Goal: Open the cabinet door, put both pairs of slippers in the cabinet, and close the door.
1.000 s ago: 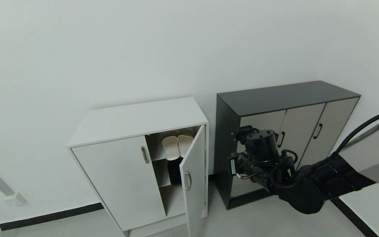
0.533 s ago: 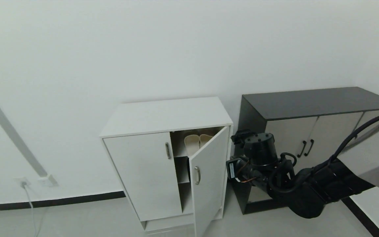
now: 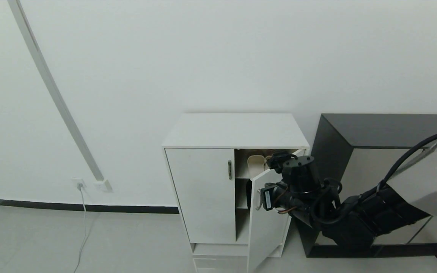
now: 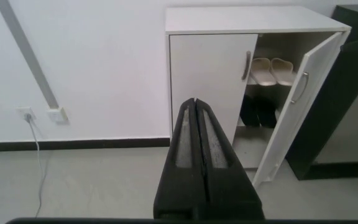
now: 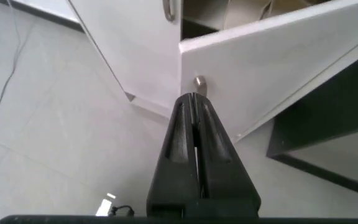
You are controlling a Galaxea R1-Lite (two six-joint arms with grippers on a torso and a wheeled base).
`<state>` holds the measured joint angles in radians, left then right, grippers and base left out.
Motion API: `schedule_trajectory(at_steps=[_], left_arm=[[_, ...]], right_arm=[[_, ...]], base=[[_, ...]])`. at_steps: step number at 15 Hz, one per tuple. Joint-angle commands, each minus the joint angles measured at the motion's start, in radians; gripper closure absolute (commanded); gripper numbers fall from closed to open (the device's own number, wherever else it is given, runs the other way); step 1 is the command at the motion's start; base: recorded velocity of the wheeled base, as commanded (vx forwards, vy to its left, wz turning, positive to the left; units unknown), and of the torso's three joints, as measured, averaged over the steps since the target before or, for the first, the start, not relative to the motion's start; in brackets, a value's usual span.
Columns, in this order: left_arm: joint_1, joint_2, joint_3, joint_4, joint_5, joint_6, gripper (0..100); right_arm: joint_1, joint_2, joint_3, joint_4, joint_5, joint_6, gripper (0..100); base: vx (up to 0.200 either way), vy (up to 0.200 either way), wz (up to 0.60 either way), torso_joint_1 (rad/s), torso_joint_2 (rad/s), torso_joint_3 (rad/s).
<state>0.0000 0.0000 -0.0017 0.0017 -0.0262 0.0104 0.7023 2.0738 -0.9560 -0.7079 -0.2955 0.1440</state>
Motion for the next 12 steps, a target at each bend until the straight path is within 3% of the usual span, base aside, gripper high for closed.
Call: schedule_trajectory(at_steps=[1, 12], left_arm=[[0.0, 0.0, 0.0, 0.0, 0.0, 0.0, 100], [0.0, 0.0, 0.0, 0.0, 0.0, 0.0, 100]], right_arm=[[0.002, 0.005, 0.025, -0.033, 0.01, -0.003, 100], [0.009, -0.001, 0.209, -0.223, 0.15, -0.067, 100]], base=[[0.0, 0.0, 0.0, 0.0, 0.0, 0.0], [0.0, 0.0, 0.0, 0.0, 0.0, 0.0]])
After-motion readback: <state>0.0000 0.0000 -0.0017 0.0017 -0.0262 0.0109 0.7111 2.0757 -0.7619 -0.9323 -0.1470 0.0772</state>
